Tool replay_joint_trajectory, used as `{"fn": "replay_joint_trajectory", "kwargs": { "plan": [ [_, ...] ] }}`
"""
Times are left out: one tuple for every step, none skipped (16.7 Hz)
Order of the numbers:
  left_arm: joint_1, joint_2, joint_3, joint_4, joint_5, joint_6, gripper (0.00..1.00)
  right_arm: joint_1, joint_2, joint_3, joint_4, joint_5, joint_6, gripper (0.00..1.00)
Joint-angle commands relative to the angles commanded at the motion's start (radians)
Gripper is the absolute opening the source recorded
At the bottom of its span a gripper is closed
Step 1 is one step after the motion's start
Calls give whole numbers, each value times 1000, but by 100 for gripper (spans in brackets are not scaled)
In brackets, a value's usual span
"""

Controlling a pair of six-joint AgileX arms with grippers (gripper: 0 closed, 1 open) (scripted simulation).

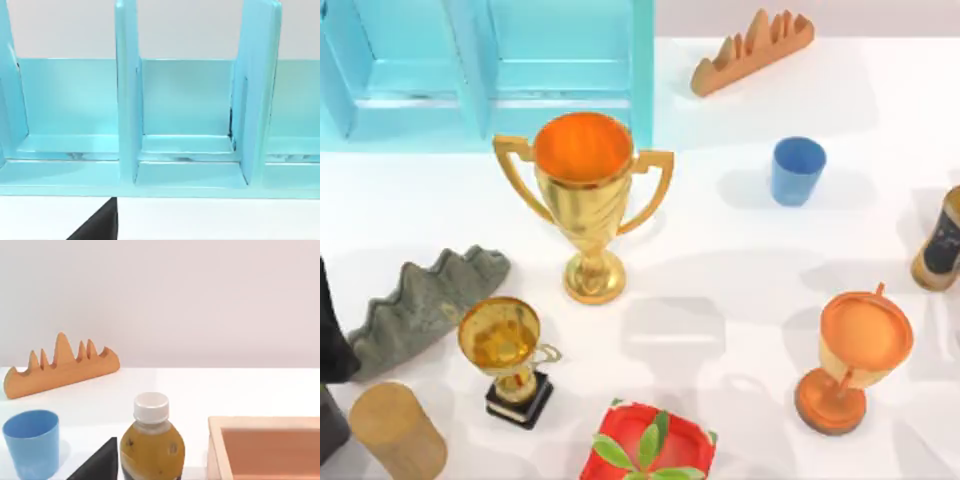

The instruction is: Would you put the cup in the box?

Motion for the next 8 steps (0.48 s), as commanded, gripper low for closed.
{"fn": "replay_joint_trajectory", "kwargs": {
  "plan": [
    [0,0,0,0,0,0,100,0,0,0,0,0,0,100],
    [0,0,0,0,0,0,100,0,0,0,0,0,0,100],
    [0,0,0,0,0,0,100,3,7,9,-3,1,4,100],
    [0,0,0,0,0,0,100,10,21,29,-9,2,11,100],
    [0,0,0,0,0,0,100,19,43,58,-18,5,22,100],
    [0,0,0,0,0,0,100,31,72,97,-31,9,36,100],
    [0,0,0,0,0,0,100,45,110,148,-48,14,53,100],
    [0,0,0,0,0,0,100,61,156,207,-69,20,72,100]
  ]
}}
